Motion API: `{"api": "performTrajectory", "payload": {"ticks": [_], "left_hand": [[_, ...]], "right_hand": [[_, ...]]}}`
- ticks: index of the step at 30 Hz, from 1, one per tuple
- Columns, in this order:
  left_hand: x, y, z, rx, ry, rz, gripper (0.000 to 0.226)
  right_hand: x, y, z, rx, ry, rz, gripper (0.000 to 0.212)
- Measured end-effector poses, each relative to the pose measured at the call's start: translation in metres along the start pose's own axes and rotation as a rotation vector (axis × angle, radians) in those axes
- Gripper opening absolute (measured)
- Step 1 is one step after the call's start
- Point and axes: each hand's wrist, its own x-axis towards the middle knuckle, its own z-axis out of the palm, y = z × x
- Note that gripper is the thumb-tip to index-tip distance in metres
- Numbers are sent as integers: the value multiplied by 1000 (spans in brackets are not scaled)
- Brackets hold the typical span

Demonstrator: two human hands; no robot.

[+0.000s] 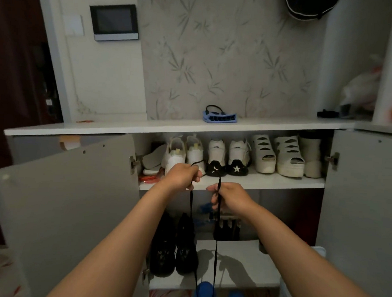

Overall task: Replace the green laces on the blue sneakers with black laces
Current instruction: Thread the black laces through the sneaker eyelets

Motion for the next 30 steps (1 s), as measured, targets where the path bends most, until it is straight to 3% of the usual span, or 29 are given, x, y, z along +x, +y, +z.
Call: {"api": "performTrajectory", "payload": {"ticks": [2,8,11,15,18,21,25,27,30], "left_hand": [[4,8,2,59,12,69,29],[18,27,0,-153,213,137,28],[19,20,6,-114,145,116,38],[15,-22,28,190,-3,97,47],[13,-61,42,212,-66,25,54],[13,-101,51,269,-125,-23,46],[11,-170,61,365,-164,-120,22],[8,-202,65,428,-193,-160,20],[7,-246,75,531,-282,-227,27]], "right_hand": [[2,-5,-1,-2,2,1,31],[8,-12,-7,-34,-19,-18,33],[10,-8,-5,2,-13,-23,32],[10,6,-2,-67,3,-46,35],[11,23,1,-155,26,-76,38],[15,51,3,-264,44,-58,38],[16,117,7,-478,-59,79,29],[18,153,11,-578,-155,149,23],[17,198,16,-687,-234,203,38]]}}
